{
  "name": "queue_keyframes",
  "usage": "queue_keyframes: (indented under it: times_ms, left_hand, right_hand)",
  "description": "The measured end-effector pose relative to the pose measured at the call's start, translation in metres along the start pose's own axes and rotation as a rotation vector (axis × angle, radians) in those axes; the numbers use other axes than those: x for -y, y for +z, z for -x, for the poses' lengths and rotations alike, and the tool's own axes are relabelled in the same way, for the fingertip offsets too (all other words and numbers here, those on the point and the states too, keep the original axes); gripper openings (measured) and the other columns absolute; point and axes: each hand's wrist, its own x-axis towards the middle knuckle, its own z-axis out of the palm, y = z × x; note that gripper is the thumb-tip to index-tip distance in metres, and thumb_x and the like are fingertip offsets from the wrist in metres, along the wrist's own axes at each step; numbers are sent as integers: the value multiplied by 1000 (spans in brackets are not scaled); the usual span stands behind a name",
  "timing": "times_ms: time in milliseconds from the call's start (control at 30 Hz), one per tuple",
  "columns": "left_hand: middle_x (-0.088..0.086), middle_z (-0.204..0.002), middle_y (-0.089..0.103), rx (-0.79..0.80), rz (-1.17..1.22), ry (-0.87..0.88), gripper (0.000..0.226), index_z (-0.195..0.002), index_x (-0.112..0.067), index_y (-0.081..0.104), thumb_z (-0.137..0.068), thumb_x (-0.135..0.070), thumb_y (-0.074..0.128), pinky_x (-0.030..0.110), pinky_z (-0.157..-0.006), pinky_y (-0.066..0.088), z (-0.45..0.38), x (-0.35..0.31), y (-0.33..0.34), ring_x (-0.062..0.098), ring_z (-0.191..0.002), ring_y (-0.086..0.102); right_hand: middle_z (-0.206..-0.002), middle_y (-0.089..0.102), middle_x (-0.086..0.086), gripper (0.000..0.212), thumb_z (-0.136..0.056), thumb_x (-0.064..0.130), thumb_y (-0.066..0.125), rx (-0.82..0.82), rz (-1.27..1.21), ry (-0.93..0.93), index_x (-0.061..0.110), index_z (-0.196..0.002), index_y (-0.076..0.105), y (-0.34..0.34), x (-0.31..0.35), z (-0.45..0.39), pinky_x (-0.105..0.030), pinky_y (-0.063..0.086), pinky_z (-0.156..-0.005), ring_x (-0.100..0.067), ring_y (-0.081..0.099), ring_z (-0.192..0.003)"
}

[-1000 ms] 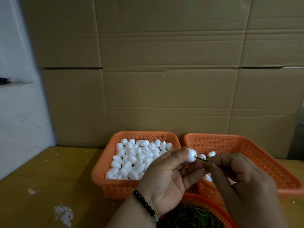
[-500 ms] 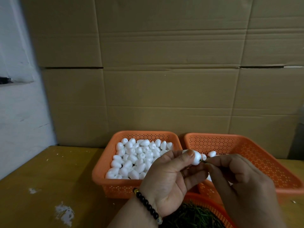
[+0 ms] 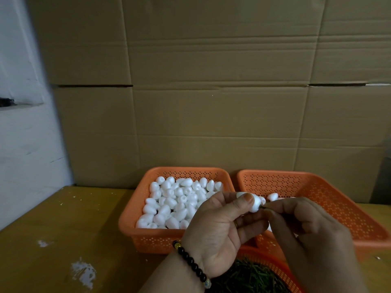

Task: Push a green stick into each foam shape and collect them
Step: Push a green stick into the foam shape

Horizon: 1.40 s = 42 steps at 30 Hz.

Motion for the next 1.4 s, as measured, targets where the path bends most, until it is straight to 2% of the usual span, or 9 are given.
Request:
queue_keyframes:
  times_ms: [100,233,433,567,667,967,1167,1300,1400]
  left_hand:
    - [16,-86,70,0,6,6,34,-89,-2,60,-62,-11,78,35,-69,59,0,1,-1,24,-75,70]
    - [16,-85,71,-7,0,7,32,-90,-2,58,-65,-10,76,36,-69,59,0,1,0,23,-74,70]
    - [13,-81,71,-39,-21,9,52,-94,-3,56,-51,-15,82,36,-69,59,0,2,2,23,-73,70]
    - [13,-81,70,-32,-28,15,38,-97,-2,54,-66,-8,75,37,-70,60,1,2,3,23,-73,69]
    - [12,-81,70,-41,-33,18,32,-94,-3,54,-67,-7,71,36,-70,60,0,3,3,23,-72,69]
    - [13,-82,70,-31,-23,22,41,-97,-3,55,-64,-9,78,37,-70,59,1,3,3,23,-73,69]
    - [16,-85,70,-8,42,36,36,-95,-3,59,-64,-7,77,36,-68,59,1,1,3,23,-73,69]
    - [22,-94,68,19,104,48,27,-98,-2,62,-72,-2,69,34,-63,58,1,-2,1,25,-74,68]
    - [22,-95,68,30,96,48,31,-102,-2,63,-71,-1,67,33,-62,57,0,-1,0,27,-74,66]
  right_hand:
    - [-76,63,10,10,-72,12,66,7,13,11,20,-79,68,0,-1,0,-5,44,-69,1,58,-75]
    - [-75,63,10,10,-71,12,66,14,19,15,21,-77,68,0,0,1,-13,45,-67,-1,57,-73]
    - [-74,63,8,8,-71,12,66,16,33,20,17,-77,69,-1,0,0,-7,44,-69,-1,57,-73]
    - [-76,64,8,8,-72,13,66,16,16,30,19,-77,68,0,0,2,-19,47,-65,-4,59,-73]
    - [-78,64,9,8,-73,14,66,15,7,35,19,-77,68,0,-1,3,-25,47,-63,-6,60,-73]
    - [-79,64,12,8,-73,15,66,26,-2,42,21,-78,68,1,-2,4,-25,48,-61,-6,60,-72]
    - [-84,65,18,15,-81,26,74,-1,-59,81,31,-89,63,-1,0,1,-5,47,-70,7,63,-79]
    - [-92,70,12,36,-65,35,69,33,-180,172,30,-100,62,1,-1,2,-11,52,-75,7,67,-83]
    - [-100,65,9,39,-68,37,70,62,-89,104,30,-105,59,1,0,1,-19,52,-73,4,65,-88]
